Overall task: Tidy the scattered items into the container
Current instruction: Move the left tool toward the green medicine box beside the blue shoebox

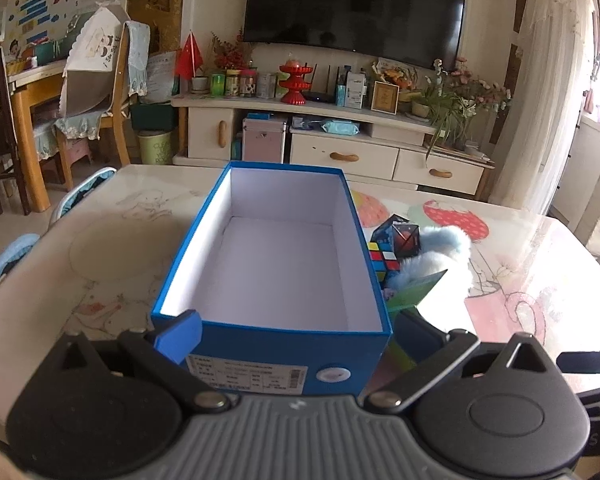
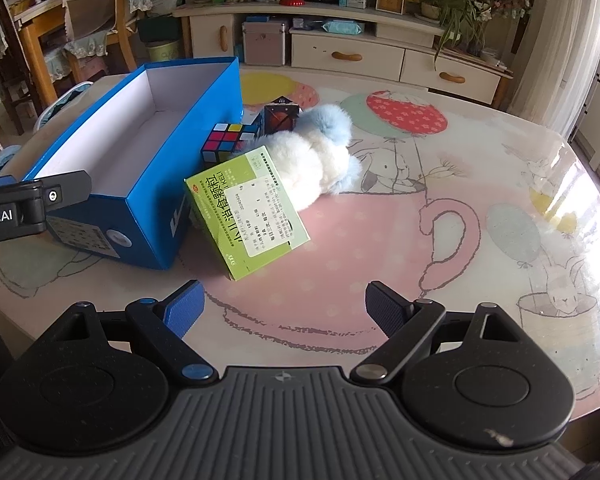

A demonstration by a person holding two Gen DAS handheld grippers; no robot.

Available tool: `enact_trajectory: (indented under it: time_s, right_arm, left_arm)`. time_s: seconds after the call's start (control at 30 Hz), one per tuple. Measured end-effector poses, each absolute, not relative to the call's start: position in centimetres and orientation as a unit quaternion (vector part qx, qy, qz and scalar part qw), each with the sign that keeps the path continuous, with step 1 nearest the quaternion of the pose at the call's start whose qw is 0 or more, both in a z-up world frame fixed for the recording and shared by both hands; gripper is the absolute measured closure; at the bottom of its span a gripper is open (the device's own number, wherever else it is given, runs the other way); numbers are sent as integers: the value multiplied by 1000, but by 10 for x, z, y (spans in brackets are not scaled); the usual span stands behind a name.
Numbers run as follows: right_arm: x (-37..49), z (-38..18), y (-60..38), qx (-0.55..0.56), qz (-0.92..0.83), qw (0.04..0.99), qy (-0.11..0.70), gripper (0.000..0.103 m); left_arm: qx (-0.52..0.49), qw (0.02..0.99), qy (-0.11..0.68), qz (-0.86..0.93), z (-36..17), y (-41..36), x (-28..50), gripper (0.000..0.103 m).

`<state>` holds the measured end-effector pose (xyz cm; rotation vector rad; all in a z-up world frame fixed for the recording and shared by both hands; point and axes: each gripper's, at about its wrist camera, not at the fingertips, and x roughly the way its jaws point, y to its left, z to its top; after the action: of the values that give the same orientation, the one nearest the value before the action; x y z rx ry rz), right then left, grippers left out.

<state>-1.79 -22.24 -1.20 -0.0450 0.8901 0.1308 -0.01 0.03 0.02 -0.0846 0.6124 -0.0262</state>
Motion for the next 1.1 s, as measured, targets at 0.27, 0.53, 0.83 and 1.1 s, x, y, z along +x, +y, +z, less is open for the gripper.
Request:
enact_trajectory:
  time_s: [0.27,0.53,0.83,1.1]
  right_arm:
    - [-15,-16,-225,-18,55,901,431,0]
    - [-15,-18,-225,-19,53,900,431,0]
    - [-15,-16,-226,-16,50,905,422,0]
    - [-14,-14,-228,-12,40,913,405,0]
  left_arm:
    - [-48,947,319,-15,0,12,-1,0]
    - [-52,945,324,-19,0,12,2,0]
    - [-48,947,318,-26,2,8,1,0]
    - [-45,949,310,-26,1,3,1,0]
